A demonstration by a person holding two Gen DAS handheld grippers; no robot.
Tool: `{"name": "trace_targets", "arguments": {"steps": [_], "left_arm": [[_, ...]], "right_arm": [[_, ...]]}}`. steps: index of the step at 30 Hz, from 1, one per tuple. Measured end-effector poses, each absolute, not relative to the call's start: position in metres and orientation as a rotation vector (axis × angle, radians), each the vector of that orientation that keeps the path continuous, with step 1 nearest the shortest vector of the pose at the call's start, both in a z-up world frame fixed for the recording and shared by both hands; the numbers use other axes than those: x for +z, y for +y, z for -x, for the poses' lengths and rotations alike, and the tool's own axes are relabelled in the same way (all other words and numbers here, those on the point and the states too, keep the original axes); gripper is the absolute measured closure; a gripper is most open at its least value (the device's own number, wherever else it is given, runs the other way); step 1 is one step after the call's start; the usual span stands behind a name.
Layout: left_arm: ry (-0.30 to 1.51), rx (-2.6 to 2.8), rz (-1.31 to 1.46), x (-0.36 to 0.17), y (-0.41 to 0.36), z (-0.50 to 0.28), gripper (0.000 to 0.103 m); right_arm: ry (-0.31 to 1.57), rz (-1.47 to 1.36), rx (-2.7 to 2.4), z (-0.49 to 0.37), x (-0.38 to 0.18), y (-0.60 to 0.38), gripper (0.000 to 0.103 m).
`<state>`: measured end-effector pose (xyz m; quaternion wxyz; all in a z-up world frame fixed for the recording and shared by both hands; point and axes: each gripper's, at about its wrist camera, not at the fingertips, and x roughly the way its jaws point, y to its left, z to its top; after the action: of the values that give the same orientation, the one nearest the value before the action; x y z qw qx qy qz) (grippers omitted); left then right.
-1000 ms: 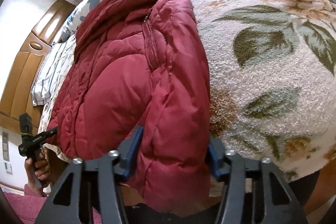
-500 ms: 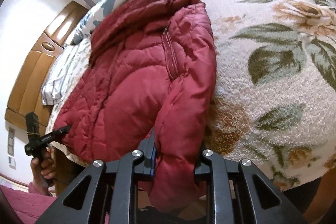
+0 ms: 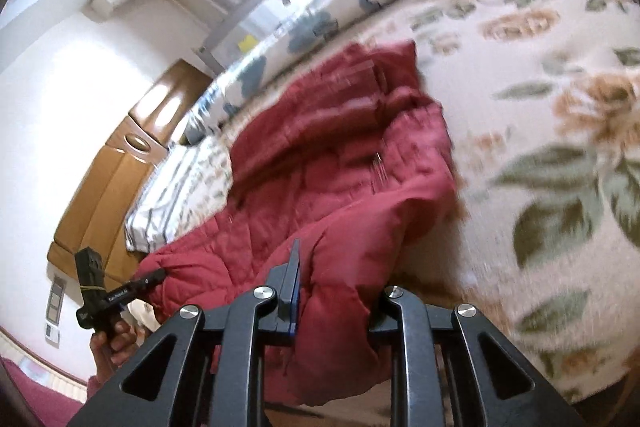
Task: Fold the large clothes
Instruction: 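Lift the hem with both tools and fold it toward the hood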
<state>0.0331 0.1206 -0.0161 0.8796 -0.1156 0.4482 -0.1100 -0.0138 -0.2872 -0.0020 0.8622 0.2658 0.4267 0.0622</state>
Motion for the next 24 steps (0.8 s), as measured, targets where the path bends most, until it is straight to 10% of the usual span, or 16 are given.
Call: {"name": "trace_targets", "arguments": {"steps": [24], "left_arm": [[0.795,-0.145,0.220,0.021,0.103,-0.144,0.086]], "right_arm": [[0.746,-0.488,0.091,-0.114,0.030,-0.299,0.083]]}}
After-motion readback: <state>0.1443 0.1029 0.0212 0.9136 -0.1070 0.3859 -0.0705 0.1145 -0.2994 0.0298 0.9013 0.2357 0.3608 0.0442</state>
